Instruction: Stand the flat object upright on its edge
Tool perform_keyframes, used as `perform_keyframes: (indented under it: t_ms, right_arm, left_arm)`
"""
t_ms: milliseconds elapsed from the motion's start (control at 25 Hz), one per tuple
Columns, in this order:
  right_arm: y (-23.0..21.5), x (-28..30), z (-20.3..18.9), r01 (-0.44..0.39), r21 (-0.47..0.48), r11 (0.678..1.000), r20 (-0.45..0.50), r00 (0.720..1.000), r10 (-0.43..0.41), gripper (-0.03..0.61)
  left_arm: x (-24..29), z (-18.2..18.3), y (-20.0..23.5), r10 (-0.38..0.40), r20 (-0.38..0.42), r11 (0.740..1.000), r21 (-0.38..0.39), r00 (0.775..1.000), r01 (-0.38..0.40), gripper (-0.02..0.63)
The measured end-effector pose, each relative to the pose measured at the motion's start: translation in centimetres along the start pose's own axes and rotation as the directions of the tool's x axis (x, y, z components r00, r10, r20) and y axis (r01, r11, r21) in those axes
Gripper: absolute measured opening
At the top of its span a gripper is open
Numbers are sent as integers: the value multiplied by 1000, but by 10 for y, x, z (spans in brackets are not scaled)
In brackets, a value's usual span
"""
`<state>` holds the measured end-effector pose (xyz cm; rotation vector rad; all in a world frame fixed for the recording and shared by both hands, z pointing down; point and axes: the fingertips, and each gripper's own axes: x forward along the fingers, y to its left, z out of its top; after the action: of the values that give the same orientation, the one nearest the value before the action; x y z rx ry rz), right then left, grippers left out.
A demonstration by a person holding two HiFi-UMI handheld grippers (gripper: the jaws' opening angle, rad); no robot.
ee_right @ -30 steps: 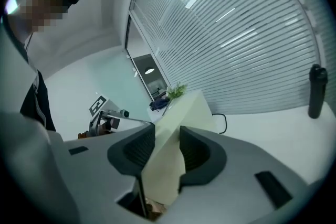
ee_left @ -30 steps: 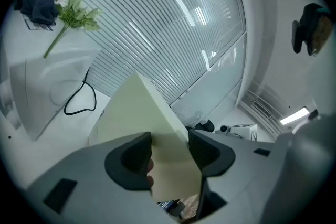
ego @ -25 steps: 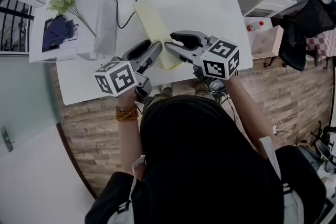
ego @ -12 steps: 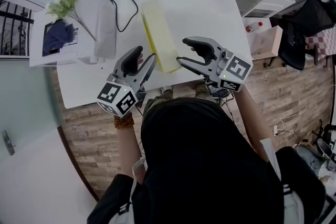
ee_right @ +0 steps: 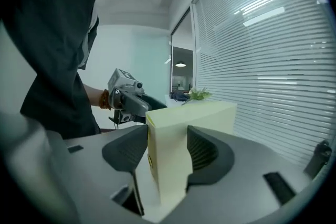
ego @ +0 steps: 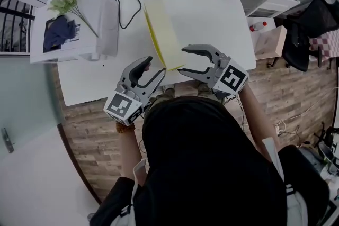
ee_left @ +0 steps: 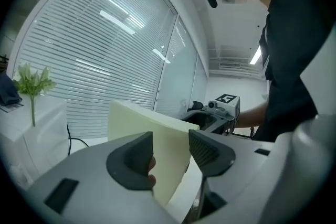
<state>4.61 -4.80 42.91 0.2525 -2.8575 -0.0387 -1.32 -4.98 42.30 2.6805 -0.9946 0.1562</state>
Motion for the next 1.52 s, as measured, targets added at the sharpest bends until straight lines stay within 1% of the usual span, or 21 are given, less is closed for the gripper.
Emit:
perform_keyframes:
  t_ms: [160,240,280,320,360,400,440,560,600,720,840,1080,1200,1360,1520]
  right_arm:
    - [-10,-1,0,18,-3,1000,-25,1000,-18,225]
    - [-13,-1,-1,21,-12,1000,-39,999,-22,225]
    - [-14,-2,-2,22,-17,1000,-44,999,-23,225]
    - [-14,-2,-3,23,-21,1000,-48,999,-24,225]
    - [-13,-2,-3,25,-25,999,-50,998,-27,225]
    - [-12,-2,-3,27,-28,999,-50,998,-29,224]
    - [-11,-1,-3,29,-30,999,-49,998,-30,218]
    - [-7,5,0,34,-34,999,-38,999,-35,212]
    - [-7,7,0,39,-33,999,-32,999,-41,212]
    - [-13,11,-3,66,-31,997,-22,998,-66,212]
    - [-23,13,-3,94,-35,995,-23,995,-95,212]
    - [-46,23,-4,170,-51,984,-40,984,-172,210]
    - [-59,29,-3,201,-77,977,-53,977,-205,209]
    - [-68,36,-1,217,-99,971,-67,972,-224,199]
    - [-72,40,0,231,-84,969,-54,970,-236,193]
  left_arm:
    - [11,7,-1,-26,-32,996,79,999,29,203]
    - [14,9,-4,-49,-53,992,116,997,55,189]
    - [14,9,-6,-70,-58,990,118,996,76,186]
    - [12,10,-9,-96,-55,990,101,994,101,194]
    - [10,11,-12,-118,-47,990,73,992,122,246]
    - [9,11,-13,-123,-45,991,50,991,126,249]
    - [9,9,-13,-112,-53,992,49,992,114,247]
    - [18,-3,-12,-57,-98,988,139,994,71,243]
    - [20,-5,-11,-44,-103,986,157,994,60,231]
    - [26,-2,-6,-26,-101,984,172,995,44,232]
    - [34,0,1,-30,-95,981,186,995,48,232]
    - [47,6,24,-54,-52,983,171,997,62,233]
    - [54,10,37,-53,-32,985,164,998,58,235]
    - [57,14,50,-36,-34,988,151,999,40,235]
    - [56,16,56,-17,-32,987,157,999,22,235]
